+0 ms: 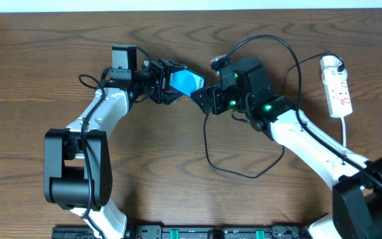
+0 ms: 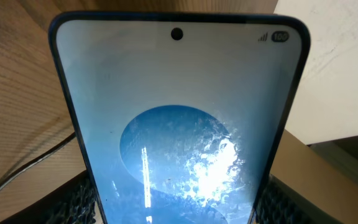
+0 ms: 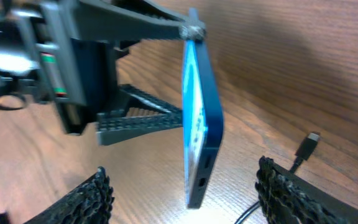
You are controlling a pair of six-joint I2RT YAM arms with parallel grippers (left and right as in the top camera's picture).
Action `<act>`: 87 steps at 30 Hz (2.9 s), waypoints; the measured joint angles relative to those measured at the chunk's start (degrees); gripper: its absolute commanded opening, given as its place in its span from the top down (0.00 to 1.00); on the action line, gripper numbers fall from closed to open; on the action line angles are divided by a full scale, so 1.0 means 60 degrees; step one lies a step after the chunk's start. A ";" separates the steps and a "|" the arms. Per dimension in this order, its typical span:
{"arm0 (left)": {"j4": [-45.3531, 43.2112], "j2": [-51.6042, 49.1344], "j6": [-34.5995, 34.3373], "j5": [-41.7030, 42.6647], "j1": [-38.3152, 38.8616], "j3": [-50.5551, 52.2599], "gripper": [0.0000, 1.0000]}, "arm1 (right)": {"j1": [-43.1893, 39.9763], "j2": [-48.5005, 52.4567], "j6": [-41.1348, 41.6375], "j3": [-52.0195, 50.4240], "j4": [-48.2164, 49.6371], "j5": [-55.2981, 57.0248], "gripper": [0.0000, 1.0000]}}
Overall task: Plug charger to phone and switch on socket
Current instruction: 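Close the right gripper on the smartphone's side edge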
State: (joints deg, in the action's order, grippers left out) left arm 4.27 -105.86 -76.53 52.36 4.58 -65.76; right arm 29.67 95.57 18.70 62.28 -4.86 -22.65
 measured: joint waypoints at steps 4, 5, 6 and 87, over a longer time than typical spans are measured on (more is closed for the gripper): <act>-0.0004 0.0000 -0.0029 0.0007 0.0062 0.0000 0.39 | 0.0011 0.0455 0.0080 0.0004 0.0364 0.0259 0.42; 0.0000 0.0000 -0.0029 0.0011 0.0095 0.0000 0.39 | 0.0011 0.0543 0.0098 0.0004 0.0481 0.0284 0.47; 0.0000 0.0000 -0.0033 0.0025 0.0138 0.0000 0.39 | 0.0015 0.0608 0.0117 0.0004 0.0597 0.0302 0.51; -0.4510 0.0058 -0.0076 0.0408 0.0109 -0.0029 0.36 | -0.0550 0.1384 1.3121 0.0004 0.5238 -0.1333 0.98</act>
State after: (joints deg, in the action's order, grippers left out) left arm -22.79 -105.51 -76.99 54.81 5.23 -65.93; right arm 26.37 103.88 97.43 62.30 26.57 -30.65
